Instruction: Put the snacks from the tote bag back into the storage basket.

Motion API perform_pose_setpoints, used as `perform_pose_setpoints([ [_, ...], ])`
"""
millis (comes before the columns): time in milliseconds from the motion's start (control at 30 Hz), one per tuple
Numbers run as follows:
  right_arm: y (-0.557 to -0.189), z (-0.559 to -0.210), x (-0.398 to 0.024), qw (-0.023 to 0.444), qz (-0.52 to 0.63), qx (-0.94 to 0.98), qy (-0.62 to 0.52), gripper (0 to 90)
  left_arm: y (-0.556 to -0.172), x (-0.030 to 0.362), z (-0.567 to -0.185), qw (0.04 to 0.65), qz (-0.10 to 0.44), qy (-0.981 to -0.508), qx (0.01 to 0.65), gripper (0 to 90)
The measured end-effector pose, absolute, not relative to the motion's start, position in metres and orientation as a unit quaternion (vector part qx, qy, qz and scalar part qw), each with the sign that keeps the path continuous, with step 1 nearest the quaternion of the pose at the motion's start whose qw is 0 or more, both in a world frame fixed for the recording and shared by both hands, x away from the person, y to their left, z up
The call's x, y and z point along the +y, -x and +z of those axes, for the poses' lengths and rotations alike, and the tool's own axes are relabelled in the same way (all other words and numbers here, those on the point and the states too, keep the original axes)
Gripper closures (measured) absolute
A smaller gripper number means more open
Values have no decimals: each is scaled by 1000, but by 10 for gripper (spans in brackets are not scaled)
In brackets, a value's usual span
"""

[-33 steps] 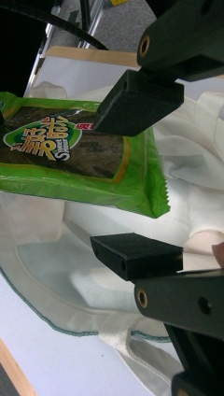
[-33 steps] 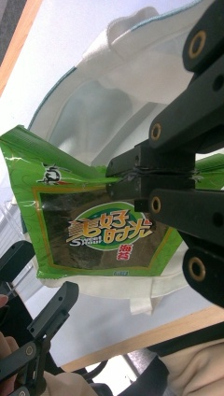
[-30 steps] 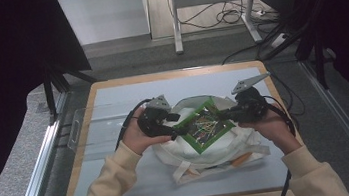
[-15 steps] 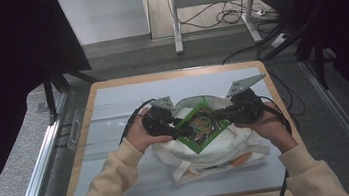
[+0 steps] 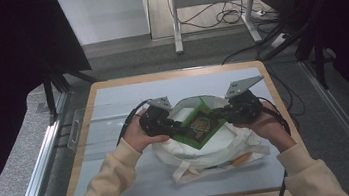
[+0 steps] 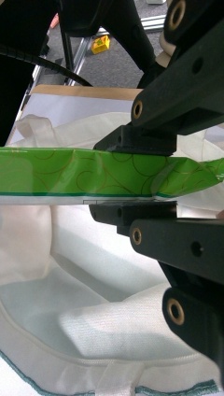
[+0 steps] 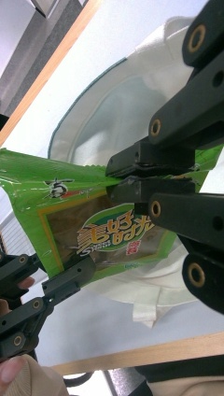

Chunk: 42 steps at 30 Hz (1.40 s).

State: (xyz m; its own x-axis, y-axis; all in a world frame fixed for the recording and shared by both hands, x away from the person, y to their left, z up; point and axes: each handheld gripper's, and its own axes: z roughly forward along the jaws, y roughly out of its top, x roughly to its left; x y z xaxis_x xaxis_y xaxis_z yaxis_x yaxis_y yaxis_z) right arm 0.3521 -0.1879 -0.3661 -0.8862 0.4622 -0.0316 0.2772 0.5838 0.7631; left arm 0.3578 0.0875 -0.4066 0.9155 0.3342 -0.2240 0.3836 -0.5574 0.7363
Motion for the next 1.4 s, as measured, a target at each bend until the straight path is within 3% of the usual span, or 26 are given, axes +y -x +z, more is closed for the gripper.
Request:
perform_pose_setpoints([
  [67, -352, -366, -188, 116, 404, 884, -204, 872, -358, 87, -409, 425, -38, -882, 201, 708],
  [167, -351, -366, -187, 115, 411, 882, -200, 882, -357, 83, -412, 419, -33, -884, 203, 606],
  [433, -352, -366, -186, 107, 424, 878, -194, 884, -361, 76, -421, 412, -50, -887, 204, 553],
  [633, -353, -370, -186, 113, 420, 880, -191, 884, -363, 79, -423, 414, -66, -884, 205, 705],
  [767, -352, -370, -186, 114, 418, 881, -188, 870, -362, 80, -422, 412, -66, -885, 207, 723],
  [967, -352, -367, -188, 116, 429, 874, -197, 779, -359, 83, -418, 419, -50, -881, 215, 726],
  [1067, -350, -366, -192, 122, 438, 864, -215, 645, -358, 87, -415, 422, -44, -879, 219, 726],
  [1200, -347, -366, -203, 114, 459, 846, -245, 545, -355, 93, -413, 433, -40, -872, 222, 726],
  [1400, -340, -373, -216, 108, 471, 831, -276, 472, -348, 98, -411, 446, -35, -868, 215, 725],
])
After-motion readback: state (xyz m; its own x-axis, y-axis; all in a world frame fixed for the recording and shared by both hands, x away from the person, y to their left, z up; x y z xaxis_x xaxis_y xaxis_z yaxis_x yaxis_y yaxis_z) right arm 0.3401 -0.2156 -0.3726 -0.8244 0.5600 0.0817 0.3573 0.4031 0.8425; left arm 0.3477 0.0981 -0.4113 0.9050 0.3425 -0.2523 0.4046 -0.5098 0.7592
